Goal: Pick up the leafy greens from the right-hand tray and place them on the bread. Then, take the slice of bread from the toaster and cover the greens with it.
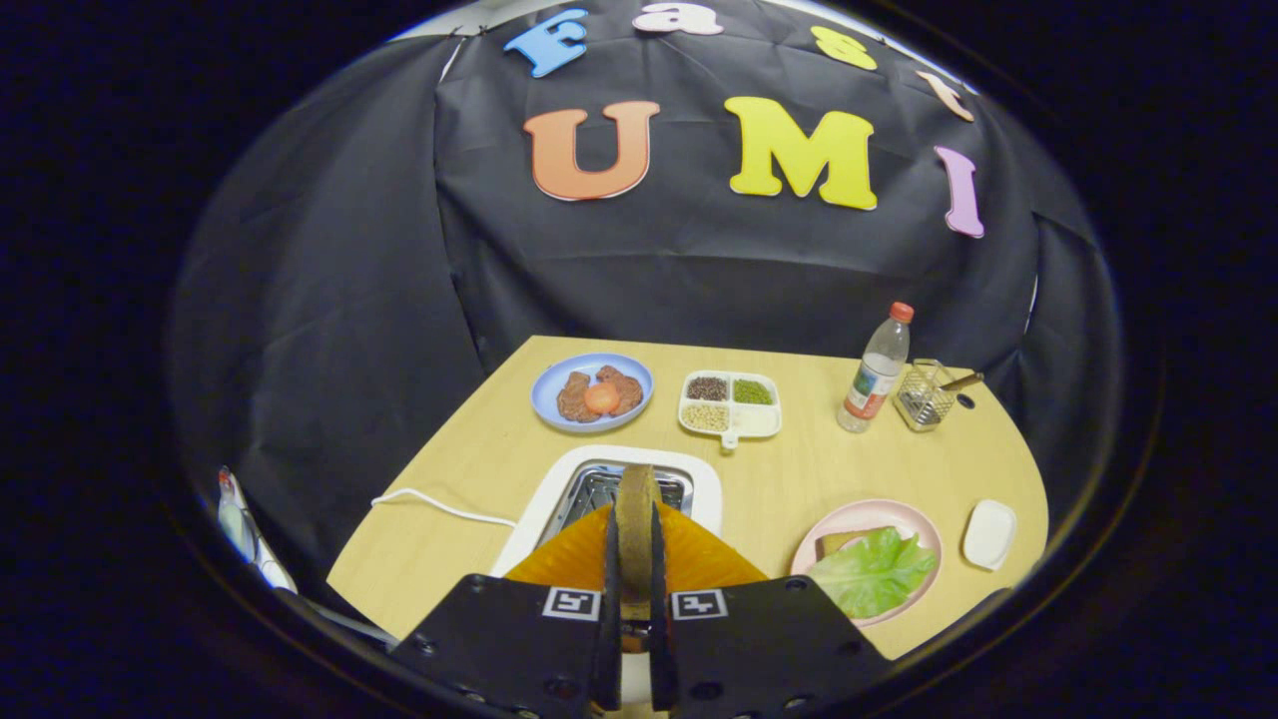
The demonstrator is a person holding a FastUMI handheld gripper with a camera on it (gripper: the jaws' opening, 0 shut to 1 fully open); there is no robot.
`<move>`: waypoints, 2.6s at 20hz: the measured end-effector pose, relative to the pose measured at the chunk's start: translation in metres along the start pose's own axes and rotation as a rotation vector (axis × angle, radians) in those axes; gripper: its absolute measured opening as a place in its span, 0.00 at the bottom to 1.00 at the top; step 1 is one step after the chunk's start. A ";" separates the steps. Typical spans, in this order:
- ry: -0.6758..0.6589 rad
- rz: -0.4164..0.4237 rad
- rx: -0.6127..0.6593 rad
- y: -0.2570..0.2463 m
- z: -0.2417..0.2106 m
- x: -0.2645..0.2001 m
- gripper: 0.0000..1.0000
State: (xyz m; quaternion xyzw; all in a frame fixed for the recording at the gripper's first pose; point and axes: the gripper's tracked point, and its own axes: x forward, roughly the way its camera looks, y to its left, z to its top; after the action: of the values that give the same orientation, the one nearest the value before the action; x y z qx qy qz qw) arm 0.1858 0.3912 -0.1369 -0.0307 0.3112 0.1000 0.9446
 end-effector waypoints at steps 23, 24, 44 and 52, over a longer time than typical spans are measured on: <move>-0.200 -0.036 0.085 -0.109 0.039 -0.067 0.11; -0.186 -0.039 0.104 -0.119 0.033 -0.061 0.11; -0.029 -0.028 0.252 -0.228 -0.059 0.023 0.11; 0.018 -0.118 0.207 -0.275 -0.089 0.034 0.15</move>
State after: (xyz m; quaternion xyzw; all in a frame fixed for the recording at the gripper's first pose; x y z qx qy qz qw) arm 0.2183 0.1178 -0.2297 0.0478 0.3260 0.0111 0.9441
